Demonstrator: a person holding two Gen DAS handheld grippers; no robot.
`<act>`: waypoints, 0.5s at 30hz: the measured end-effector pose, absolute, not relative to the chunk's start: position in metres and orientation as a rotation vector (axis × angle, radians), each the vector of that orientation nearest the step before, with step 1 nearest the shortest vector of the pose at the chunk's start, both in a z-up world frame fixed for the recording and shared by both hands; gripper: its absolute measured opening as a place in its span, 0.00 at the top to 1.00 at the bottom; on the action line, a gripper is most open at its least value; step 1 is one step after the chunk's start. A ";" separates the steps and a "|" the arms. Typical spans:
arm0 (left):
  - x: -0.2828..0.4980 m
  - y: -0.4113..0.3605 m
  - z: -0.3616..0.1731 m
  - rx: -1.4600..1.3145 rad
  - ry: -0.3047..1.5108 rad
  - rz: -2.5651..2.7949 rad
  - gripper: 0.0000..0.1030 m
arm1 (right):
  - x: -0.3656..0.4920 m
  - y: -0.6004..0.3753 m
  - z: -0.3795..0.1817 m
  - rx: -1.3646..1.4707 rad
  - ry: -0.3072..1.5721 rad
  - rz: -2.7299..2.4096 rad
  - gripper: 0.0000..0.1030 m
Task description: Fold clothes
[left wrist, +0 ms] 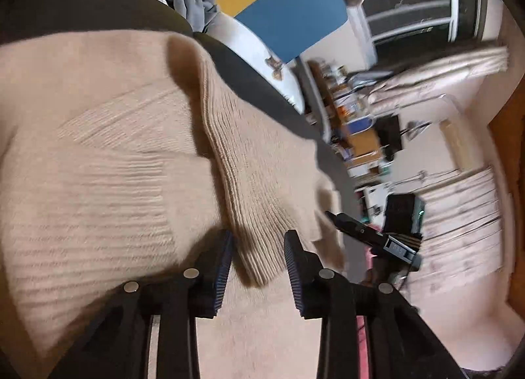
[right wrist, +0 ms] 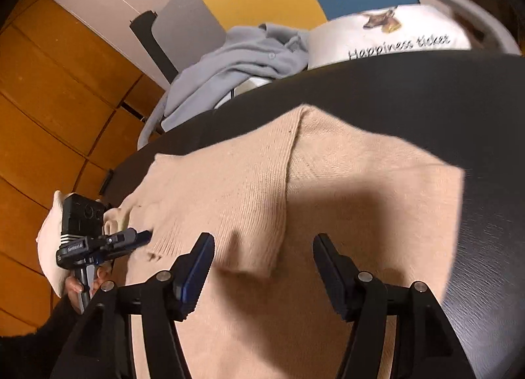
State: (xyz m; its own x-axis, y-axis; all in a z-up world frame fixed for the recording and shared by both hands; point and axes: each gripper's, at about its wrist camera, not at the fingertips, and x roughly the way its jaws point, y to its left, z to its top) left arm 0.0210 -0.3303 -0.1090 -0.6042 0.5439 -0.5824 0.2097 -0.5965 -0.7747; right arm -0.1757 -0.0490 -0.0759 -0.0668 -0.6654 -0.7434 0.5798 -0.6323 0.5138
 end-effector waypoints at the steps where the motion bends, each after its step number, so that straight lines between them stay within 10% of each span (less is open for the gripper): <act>1: 0.017 -0.329 -0.109 -1.289 -1.276 2.310 0.70 | -0.175 -0.055 -0.078 1.339 -0.067 -1.822 0.45; 6: 0.011 -0.327 -0.107 -1.320 -1.215 2.375 0.95 | -0.167 -0.071 -0.076 1.334 0.033 -1.794 0.90; 15: 0.031 -0.351 -0.085 -1.276 -1.138 2.476 0.96 | -0.145 -0.060 -0.051 1.265 -0.043 -1.762 0.90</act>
State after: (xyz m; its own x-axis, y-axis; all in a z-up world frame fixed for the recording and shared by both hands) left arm 0.0311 -0.3509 -0.0848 -0.6331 0.4281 -0.6449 0.2108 -0.7063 -0.6758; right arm -0.1446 -0.0597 -0.0513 -0.0321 -0.6886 -0.7244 0.6528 -0.5632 0.5065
